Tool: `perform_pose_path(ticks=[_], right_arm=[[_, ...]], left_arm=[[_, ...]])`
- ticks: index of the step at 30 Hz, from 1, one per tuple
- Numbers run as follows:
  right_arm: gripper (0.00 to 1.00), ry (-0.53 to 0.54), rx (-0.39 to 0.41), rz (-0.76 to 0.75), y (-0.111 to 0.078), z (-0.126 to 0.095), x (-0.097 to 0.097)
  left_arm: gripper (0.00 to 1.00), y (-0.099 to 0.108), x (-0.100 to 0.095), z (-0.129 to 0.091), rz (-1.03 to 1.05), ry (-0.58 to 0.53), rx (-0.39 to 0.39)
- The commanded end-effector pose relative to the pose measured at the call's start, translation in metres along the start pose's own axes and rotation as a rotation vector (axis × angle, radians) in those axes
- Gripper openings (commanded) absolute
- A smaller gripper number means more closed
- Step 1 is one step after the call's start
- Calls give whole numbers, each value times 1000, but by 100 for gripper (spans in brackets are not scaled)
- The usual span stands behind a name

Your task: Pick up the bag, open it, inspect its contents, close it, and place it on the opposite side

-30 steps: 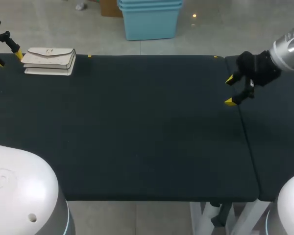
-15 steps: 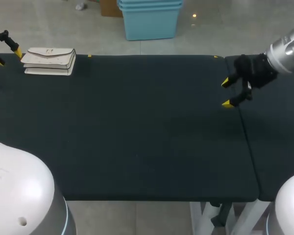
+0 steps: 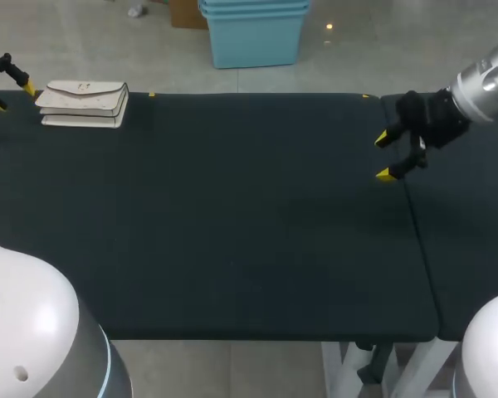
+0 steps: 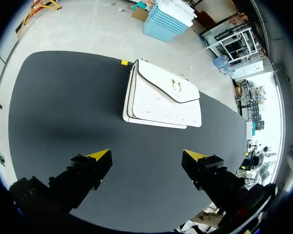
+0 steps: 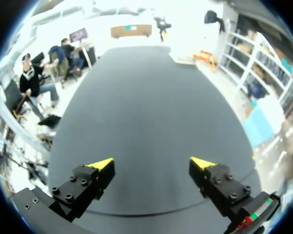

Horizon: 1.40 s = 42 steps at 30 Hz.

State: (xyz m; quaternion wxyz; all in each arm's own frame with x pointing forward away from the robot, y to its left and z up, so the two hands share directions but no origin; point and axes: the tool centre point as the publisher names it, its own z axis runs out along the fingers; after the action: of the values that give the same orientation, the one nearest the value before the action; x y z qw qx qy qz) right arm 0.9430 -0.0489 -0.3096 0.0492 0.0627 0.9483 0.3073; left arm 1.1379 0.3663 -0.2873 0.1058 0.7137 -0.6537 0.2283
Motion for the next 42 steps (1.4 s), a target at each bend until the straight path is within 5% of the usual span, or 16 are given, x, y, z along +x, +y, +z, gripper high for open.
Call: perform_pose_path(ticks=[1, 16, 25, 30, 39, 42], right_arm=[[100, 4, -2, -1, 0, 0, -1], [100, 4, -2, -1, 0, 0, -1], [100, 4, -2, -1, 0, 0, -1], [100, 4, -2, -1, 0, 0, -1], [100, 4, -2, -1, 0, 0, -1], [100, 4, -2, -1, 0, 0, -1]], left_arm=[[100, -17, -14, 8, -17, 84, -49], [99, -54, -25, 31, -69, 154, 80], [73, -73, -26, 49, -81, 186, 76], [73, -85, -27, 53, -84, 206, 86], [49, -103, -25, 67, -100, 273, 93], [49, -106, -19, 75, -95, 274, 85]])
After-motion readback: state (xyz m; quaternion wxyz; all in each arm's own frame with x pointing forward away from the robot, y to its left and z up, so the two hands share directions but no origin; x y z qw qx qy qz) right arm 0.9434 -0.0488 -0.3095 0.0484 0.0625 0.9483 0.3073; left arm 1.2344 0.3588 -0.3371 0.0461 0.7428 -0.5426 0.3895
